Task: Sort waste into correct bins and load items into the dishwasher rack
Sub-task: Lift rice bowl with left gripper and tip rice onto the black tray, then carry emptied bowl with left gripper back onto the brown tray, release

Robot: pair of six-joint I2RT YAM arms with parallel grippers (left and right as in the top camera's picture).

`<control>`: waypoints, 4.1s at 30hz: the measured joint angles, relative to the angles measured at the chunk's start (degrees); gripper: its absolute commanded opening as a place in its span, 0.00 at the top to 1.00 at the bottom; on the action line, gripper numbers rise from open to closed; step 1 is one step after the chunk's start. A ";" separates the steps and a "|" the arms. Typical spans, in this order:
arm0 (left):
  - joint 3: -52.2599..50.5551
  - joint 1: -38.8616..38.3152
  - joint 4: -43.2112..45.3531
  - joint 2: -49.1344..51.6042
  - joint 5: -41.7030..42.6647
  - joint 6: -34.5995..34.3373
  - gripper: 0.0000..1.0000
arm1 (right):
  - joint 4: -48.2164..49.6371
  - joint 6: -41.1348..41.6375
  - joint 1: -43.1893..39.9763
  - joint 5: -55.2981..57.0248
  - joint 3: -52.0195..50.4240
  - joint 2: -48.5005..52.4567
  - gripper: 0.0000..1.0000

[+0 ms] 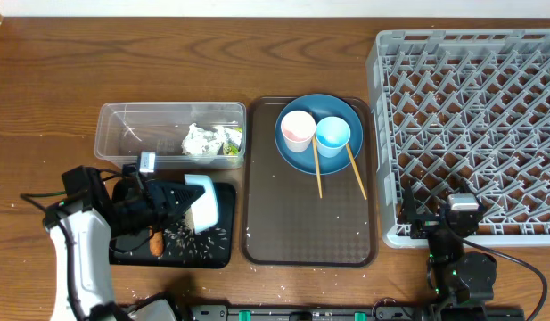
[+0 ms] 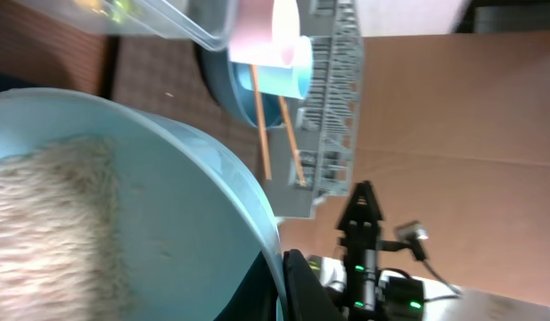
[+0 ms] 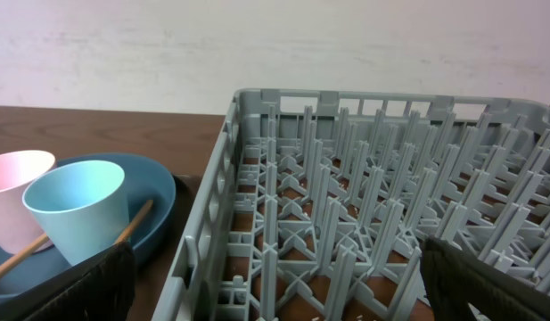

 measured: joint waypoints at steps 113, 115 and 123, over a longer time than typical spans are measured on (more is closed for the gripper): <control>11.45 -68.65 18.03 -3.82 -62.12 -40.44 0.94 | -0.04 0.00 0.00 -0.02 0.00 0.02 0.01; 11.45 -70.90 20.44 -0.57 -63.67 -41.00 0.94 | -0.04 0.00 0.00 -0.02 0.00 0.02 0.01; 11.45 -73.57 24.74 11.26 -65.88 -42.14 0.92 | -0.02 0.00 0.00 0.00 0.00 0.02 0.01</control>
